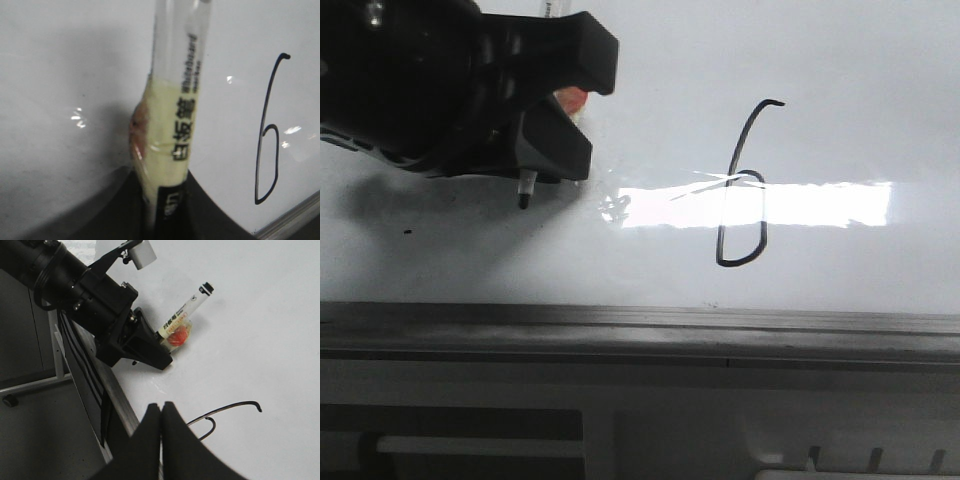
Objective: Write number 6 on whiteboard
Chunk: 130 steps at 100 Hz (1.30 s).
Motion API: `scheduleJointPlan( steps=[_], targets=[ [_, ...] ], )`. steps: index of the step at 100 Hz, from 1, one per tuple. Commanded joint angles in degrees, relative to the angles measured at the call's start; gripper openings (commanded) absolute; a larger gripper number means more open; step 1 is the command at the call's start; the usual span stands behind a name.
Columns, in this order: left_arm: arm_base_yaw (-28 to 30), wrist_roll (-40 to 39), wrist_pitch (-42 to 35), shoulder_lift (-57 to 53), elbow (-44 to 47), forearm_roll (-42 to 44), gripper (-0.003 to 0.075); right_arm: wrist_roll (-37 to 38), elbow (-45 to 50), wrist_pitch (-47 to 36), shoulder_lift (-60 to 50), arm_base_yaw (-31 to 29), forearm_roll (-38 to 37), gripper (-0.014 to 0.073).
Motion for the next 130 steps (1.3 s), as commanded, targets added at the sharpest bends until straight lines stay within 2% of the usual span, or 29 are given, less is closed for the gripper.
scheduleJointPlan(
  steps=[1,33,79,114,130],
  targets=[
    [-0.1,-0.4,-5.6,1.6,-0.7,-0.7,-0.0019,0.1,-1.4,-2.9,-0.2,-0.3,1.4,-0.0064],
    [-0.1,-0.9,-12.0,3.6,-0.7,-4.4,-0.0019,0.1,-1.4,-3.1,-0.2,-0.3,1.4,-0.0064],
    [-0.1,-2.3,-11.5,3.7,-0.7,-4.6,-0.0010,0.1,-1.4,-3.2,-0.2,-0.3,1.4,-0.0064],
    [0.0,-2.3,-11.5,3.8,-0.7,-6.8,0.0170,0.1,-1.4,-3.2,-0.2,-0.3,1.4,-0.0064],
    [0.0,-2.4,-11.5,3.8,-0.7,-7.0,0.0285,0.1,-1.4,-3.2,-0.2,-0.3,2.9,-0.0064]
  ],
)
